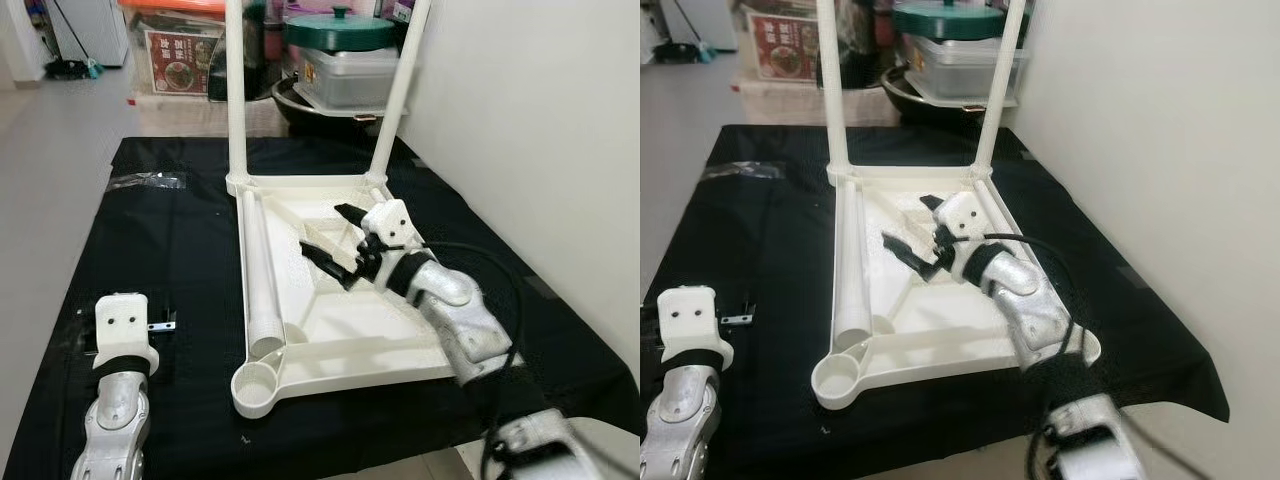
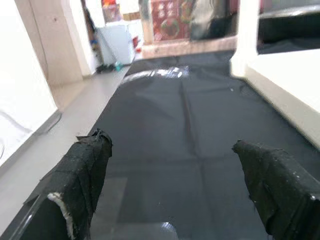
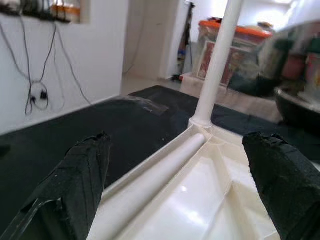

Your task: Building children table

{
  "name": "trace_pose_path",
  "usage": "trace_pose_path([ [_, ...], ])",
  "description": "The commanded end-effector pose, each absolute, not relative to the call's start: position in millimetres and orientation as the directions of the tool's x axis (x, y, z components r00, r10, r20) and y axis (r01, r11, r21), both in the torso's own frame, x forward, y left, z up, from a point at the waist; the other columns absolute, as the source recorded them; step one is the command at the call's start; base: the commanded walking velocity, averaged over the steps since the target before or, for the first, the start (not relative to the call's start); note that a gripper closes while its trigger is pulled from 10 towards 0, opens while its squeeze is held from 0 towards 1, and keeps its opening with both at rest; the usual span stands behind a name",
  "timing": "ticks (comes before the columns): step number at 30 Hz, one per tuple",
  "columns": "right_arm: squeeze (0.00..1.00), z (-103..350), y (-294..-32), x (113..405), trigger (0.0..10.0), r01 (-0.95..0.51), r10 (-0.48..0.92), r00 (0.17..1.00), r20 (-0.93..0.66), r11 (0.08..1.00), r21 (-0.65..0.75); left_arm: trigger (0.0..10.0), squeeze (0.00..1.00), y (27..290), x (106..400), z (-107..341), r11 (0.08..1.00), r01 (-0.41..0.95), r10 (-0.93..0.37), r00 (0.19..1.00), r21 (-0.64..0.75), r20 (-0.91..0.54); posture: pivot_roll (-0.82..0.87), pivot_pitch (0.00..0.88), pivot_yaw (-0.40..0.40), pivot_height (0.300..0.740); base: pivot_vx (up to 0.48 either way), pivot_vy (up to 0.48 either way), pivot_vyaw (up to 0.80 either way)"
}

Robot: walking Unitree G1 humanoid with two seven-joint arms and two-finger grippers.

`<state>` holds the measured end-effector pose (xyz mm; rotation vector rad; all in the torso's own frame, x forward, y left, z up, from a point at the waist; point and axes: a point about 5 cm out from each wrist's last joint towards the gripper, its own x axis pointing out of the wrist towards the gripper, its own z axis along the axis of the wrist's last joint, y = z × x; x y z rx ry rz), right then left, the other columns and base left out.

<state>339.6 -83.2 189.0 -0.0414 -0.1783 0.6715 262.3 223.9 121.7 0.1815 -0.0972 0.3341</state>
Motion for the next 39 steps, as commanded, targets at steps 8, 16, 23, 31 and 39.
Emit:
trace_pose_path([
  [8, 0.00, 185, -84, 340, 10.0, -0.478, 0.482, 0.863, 0.153, 0.876, -0.064, 10.0, 0.00, 215, 262, 127, 0.939, -0.286, 0.258, 0.953, 0.190, 0.161, 0.08, 0.000, -0.098, 0.740, 0.000, -0.480, 0.42],
  [16, 0.00, 185, -88, 341, 10.0, -0.449, 0.446, 0.882, 0.150, 0.893, -0.017, 10.0, 0.00, 215, 262, 129, 0.941, -0.282, 0.252, 0.953, 0.190, 0.166, 0.08, 0.000, -0.098, 0.740, 0.000, -0.465, 0.00],
  [23, 0.00, 188, -111, 343, 10.0, -0.283, 0.319, 0.937, 0.145, 0.933, -0.224, 10.0, 0.00, 214, 263, 129, 0.942, -0.280, 0.251, 0.954, 0.184, 0.166, 0.07, 0.000, -0.090, 0.740, 0.000, 0.000, 0.00],
  [31, 0.00, 183, -135, 329, 10.0, -0.312, 0.390, 0.919, 0.066, 0.817, -0.486, 10.0, 0.00, 214, 262, 128, 0.943, -0.279, 0.251, 0.954, 0.183, 0.162, 0.04, 0.000, -0.083, 0.740, 0.000, 0.000, 0.00],
  [39, 0.00, 160, -123, 318, 10.0, -0.460, 0.503, 0.858, -0.100, 0.666, -0.588, 10.0, 0.00, 222, 262, 119, 0.921, -0.327, 0.310, 0.944, 0.210, 0.112, 0.03, 0.000, -0.081, 0.740, 0.000, 0.000, 0.00],
])
